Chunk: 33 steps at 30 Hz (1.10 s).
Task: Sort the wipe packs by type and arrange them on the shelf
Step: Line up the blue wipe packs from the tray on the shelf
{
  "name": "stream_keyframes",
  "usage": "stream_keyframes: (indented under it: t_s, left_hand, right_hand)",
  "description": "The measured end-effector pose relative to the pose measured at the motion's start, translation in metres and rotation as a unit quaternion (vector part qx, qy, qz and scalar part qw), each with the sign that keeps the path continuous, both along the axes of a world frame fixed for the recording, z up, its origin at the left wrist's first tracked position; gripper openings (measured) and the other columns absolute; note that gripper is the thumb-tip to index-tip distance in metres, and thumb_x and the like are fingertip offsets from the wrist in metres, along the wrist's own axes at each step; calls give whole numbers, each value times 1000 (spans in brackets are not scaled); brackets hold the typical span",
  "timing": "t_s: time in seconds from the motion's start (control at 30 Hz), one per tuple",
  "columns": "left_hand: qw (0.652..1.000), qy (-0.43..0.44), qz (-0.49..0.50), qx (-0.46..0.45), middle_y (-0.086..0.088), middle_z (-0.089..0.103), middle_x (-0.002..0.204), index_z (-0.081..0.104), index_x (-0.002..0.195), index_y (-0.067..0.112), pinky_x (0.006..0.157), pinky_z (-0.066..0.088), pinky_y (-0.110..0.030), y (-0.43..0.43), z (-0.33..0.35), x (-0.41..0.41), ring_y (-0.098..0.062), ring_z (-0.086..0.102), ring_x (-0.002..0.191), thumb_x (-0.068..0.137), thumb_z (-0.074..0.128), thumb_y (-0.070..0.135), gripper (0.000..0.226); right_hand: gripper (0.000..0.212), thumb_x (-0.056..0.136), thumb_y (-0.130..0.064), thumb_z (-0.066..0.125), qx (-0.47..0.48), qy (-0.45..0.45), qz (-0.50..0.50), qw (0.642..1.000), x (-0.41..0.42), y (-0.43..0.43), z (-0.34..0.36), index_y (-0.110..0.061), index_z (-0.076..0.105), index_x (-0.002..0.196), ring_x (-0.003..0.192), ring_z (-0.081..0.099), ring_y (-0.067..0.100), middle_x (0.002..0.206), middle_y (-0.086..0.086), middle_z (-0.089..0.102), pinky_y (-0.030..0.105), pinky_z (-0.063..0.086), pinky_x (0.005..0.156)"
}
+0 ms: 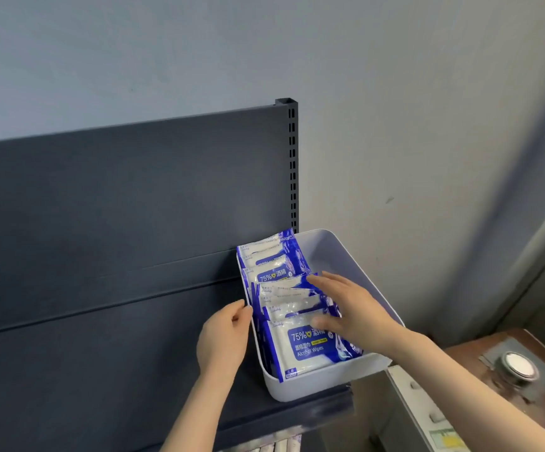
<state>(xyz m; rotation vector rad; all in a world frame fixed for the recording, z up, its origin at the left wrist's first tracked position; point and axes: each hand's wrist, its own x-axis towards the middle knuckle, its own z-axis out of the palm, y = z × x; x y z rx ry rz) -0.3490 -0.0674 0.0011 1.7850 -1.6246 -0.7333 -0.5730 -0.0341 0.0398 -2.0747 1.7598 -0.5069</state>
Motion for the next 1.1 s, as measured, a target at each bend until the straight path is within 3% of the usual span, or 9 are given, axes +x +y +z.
stream_keyframes:
  t_s: [0.07, 0.13, 0.27, 0.4, 0.53, 0.67, 0.8, 1.0, 1.1]
  left_hand:
    - [1000, 18, 6, -20, 12, 66, 116, 60, 126, 28, 73, 42, -22, -1, 8, 4, -5, 59, 97, 96, 52, 31, 32]
    - [998, 39, -13, -47, 15, 65, 116, 60, 126, 28, 76, 41, -18, -3, 16, 7, -2, 59, 100, 95, 54, 24, 32]
    - [993, 53, -81, -64, 24, 65, 111, 63, 122, 31, 70, 40, -5, -9, 23, 10, 6, 60, 95, 93, 54, 17, 33]
    - [988, 27, -139, -66, 15, 65, 119, 63, 124, 29, 79, 46, -10, -13, 26, 7, -2, 61, 103, 93, 58, 20, 33]
    - [977, -40, -196, -77, 14, 63, 122, 60, 127, 28, 81, 46, -13, -12, 34, -6, 1, 57, 100, 94, 58, 27, 33]
    - [956, -129, -249, -79, 9, 68, 108, 66, 104, 30, 73, 50, -19, -5, 44, -32, -5, 62, 93, 92, 55, 44, 22]
    - [934, -216, -270, -91, 14, 63, 100, 65, 104, 29, 62, 43, -17, 5, 39, -50, -4, 58, 86, 83, 59, 60, 38]
    - [915, -269, -296, -59, 10, 64, 117, 56, 116, 30, 72, 46, -24, 13, 25, -60, -9, 61, 105, 84, 63, 50, 39]
    - [920, -257, -292, -46, 10, 63, 117, 53, 110, 27, 72, 49, -23, 16, 25, -61, -8, 61, 101, 88, 60, 48, 32]
  right_hand:
    - [80, 80, -51, 66, 34, 37, 50, 997, 11, -1, 0, -35, 24, 146, 142, 20, 5, 153, -15, 26, 35, 25, 116]
    - [83, 78, -53, 68, 36, 76, 67, 994, 16, -3, -4, -35, 24, 146, 141, 21, 7, 151, -15, 29, 35, 17, 117]
    - [72, 76, -50, 70, -22, 119, 50, 991, 13, 2, -10, -35, 37, 138, 126, 37, 6, 136, -16, 45, 23, 29, 103]
    - [46, 79, -37, 69, 6, 77, 53, 996, 4, 17, -11, -37, 53, 122, 115, 46, -1, 121, -27, 50, 19, 44, 88]
    - [23, 84, -31, 67, -23, 33, -91, 995, -13, 28, 2, -28, 54, 102, 102, 56, 5, 110, -19, 59, 13, 41, 69]
    - [33, 87, -26, 66, -52, -59, -184, 980, -21, 30, 13, -20, 55, 117, 102, 59, 12, 111, -12, 61, 17, 44, 72]
    - [34, 86, -20, 66, -91, -84, -210, 970, -28, 33, 14, -17, 57, 118, 102, 61, 18, 117, -3, 65, 26, 48, 79]
    - [32, 87, -20, 66, -87, -109, -217, 966, -38, 38, 8, -17, 57, 118, 103, 63, 20, 117, -3, 65, 25, 50, 77]
    - [30, 87, -19, 66, -96, -126, -209, 965, -43, 39, 8, -18, 58, 115, 100, 63, 18, 114, -4, 66, 27, 51, 77]
